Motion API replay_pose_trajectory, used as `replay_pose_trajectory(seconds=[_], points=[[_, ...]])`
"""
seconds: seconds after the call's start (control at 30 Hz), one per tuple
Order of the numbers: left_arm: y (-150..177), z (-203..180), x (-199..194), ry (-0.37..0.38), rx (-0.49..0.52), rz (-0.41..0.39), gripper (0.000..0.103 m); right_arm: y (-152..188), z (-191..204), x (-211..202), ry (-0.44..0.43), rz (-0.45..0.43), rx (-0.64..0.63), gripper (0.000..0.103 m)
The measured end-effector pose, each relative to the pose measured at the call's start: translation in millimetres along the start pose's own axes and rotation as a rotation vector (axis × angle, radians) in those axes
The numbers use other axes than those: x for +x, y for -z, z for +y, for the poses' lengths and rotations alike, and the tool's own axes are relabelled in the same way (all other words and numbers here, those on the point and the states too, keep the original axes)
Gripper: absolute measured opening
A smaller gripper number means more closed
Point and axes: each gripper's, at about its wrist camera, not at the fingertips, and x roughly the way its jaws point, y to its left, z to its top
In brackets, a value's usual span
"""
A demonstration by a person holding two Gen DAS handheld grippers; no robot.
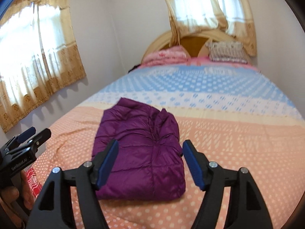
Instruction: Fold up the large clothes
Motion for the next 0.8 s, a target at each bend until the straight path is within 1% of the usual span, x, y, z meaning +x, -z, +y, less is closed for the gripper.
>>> replay_pose_trajectory(seconds=[0.07, 0.27, 0.8], points=[[-1.1, 0.4, -6.4, 0.01, -0.005, -0.012, 0.086, -2.5, 4.7, -7.9, -0.004, -0.014, -0.013, 0.073], [-0.3, -0.8, -9.5, 0.012, -0.004, -0.011, 0.086, -8.6, 7.8, -10.2, -0.003, -0.04, -0.025, 0.074], [2.0, 3.7, -8.2, 0.007, -0.014, -0.007, 0.086, -4.7, 5.4, -16.3, -0.009, -0.036, -0.023, 0.074]])
